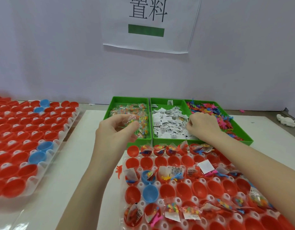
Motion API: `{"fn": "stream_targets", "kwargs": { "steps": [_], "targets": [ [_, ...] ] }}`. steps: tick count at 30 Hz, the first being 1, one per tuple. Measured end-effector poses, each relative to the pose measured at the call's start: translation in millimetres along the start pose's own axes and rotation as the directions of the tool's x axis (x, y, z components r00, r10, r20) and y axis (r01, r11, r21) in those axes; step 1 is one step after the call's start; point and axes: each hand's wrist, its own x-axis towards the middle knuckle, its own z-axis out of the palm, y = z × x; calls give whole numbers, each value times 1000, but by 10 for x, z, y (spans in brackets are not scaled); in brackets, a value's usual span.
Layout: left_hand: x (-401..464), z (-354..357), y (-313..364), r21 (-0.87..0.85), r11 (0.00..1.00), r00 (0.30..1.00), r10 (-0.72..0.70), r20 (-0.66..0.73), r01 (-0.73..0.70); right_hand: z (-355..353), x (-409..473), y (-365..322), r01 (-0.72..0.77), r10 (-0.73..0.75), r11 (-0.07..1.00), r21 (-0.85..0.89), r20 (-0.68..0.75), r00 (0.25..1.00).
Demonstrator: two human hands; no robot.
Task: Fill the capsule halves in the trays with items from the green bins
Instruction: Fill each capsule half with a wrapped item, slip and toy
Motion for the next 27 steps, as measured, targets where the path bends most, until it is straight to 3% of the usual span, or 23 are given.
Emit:
{"fn": "stream_targets", "kwargs": {
  "steps": [4, 8, 13, 15, 18, 23, 25, 27],
  "targets": [
    [-24, 25, 15, -40, 999, 1000, -20, 19, 21, -70, -37, 9, 13, 8, 978, 207, -102, 995],
    [-52, 52, 60, -67, 997, 998, -39, 41, 42, -162, -31, 13, -61, 96, 853, 519, -41, 994],
    [-83, 99, 82, -98, 986, 982, -118, 147, 133, -331, -93, -10, -176, 170, 647, 742, 84, 982],
    [-102, 137, 87, -141, 971, 965, -160, 206, 191, -389, -126, -34, -148, 120, 631, 762, 93, 988],
    [-127, 175, 94, -172, 961, 950, -166, 265, 216, -412, -140, -81, -65, 66, 734, 676, 24, 998],
    [-120, 164, 98, -173, 969, 963, -135, 233, 177, -317, -106, -99, -71, 134, 861, 504, -91, 987],
    [-120, 158, 96, -181, 966, 963, -139, 230, 183, -317, -127, -107, -39, 131, 872, 487, -156, 979],
    [-131, 165, 85, -221, 952, 958, -158, 239, 212, -393, -165, -143, 6, 152, 813, 582, -222, 963]
  ]
}}
